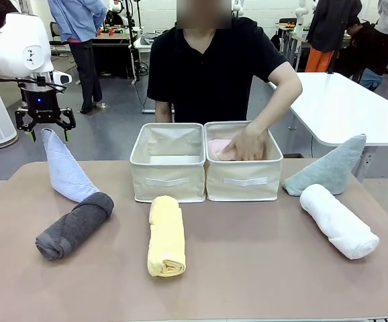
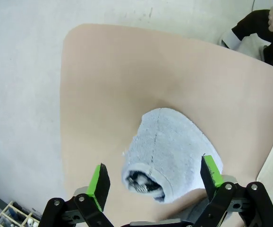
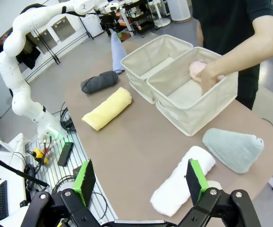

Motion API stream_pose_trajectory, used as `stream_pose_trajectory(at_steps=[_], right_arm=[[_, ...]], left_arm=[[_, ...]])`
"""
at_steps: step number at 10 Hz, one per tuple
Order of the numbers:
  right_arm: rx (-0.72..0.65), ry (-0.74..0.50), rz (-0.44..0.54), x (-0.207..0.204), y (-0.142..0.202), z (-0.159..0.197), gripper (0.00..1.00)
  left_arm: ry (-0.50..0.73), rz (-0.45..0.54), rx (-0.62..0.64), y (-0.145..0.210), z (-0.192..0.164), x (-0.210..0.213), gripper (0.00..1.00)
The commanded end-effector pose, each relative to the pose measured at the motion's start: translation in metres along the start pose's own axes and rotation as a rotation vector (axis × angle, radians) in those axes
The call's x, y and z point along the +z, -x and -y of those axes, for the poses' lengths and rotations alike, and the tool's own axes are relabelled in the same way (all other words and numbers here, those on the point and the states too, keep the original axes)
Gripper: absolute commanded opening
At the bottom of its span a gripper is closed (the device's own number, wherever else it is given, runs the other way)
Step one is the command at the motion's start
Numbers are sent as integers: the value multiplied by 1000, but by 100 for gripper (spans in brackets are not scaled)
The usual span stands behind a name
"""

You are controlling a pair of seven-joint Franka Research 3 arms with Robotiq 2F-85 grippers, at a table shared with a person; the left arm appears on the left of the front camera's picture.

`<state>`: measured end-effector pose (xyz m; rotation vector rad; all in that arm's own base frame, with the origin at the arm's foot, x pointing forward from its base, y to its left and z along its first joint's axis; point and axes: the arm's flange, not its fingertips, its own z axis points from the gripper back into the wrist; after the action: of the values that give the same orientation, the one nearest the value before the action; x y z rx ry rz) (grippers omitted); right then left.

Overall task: Sort the towels based on their folding style.
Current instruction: Pick up one triangle-folded towel and place it in the left Fabric basket.

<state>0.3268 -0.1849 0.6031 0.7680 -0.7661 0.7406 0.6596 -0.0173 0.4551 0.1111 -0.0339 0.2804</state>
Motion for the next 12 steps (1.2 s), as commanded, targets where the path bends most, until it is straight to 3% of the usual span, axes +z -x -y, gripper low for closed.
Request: stream_pose_trajectory(at_steps=[1, 2, 3, 4, 5, 8, 11, 12], right_arm=[[6, 4, 5, 0, 1, 2, 100], [6, 4, 5, 0, 1, 2, 100], [6, 4, 5, 0, 1, 2, 100], [6, 4, 5, 0, 1, 2, 100], [6, 4, 5, 0, 1, 2, 100], [6, 4, 5, 0, 1, 2, 100], [6, 4, 5, 0, 1, 2, 100], [6, 4, 5, 0, 1, 2, 100]], left_arm=[[31, 27, 24, -13, 2, 0, 48], [45, 30, 26, -13, 1, 2, 48], [50, 30, 29, -13, -1, 4, 0], [53, 23, 34, -13, -1, 5, 42], [56, 10, 44, -13, -1, 5, 0], [57, -15, 52, -12, -2, 6, 4], [86, -40, 1, -12, -4, 11, 0], [150, -50, -140, -11, -26, 69, 13]])
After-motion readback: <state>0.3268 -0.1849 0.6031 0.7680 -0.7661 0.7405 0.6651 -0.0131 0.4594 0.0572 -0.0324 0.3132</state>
